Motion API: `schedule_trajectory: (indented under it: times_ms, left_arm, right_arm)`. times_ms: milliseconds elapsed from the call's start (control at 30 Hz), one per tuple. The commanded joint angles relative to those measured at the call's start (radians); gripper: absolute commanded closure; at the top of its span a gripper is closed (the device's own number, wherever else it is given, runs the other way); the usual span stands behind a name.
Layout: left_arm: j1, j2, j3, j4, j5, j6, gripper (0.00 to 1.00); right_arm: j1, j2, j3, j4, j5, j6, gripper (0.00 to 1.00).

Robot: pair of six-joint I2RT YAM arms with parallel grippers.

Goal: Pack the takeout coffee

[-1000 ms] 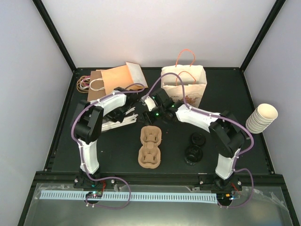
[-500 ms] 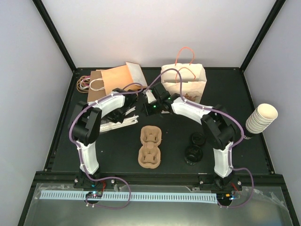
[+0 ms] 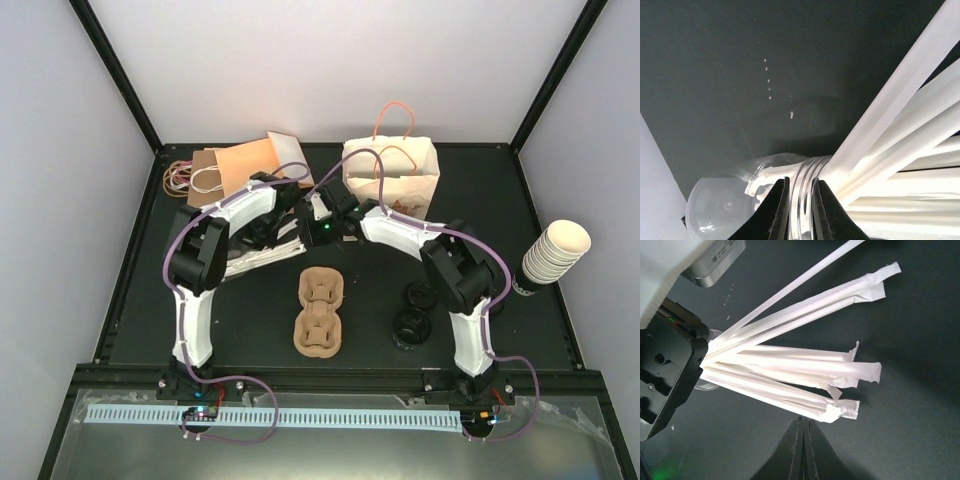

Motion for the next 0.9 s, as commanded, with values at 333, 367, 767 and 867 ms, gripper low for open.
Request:
schedule_trajectory:
  times_ms: [333,367,767,867]
  left_arm:
    - [0.007,0.082,0.111,0.132,0.264,-0.17,0.98]
    - [0.012,0.082,0.114,0.131,0.277,-0.194,0.98]
    - [0.031,-0.003,-0.001,0.16,0.337,-0.321,0.99]
    - [0.043,-0.034,-0.051,0.179,0.356,-0.344,0.98]
  right_arm:
    - [-0.001,-0.202,-0.147,0.069,0.078,-0.036,0.93]
    - [0.0,-0.216,-0.158,0.073,0.079,-0.037,0.93]
    - [0.007,-0.317,-0.236,0.094,0.084,-0.054,0.93]
    - [0.009,-0.329,-0.24,0.095,0.086,-0.056,0.93]
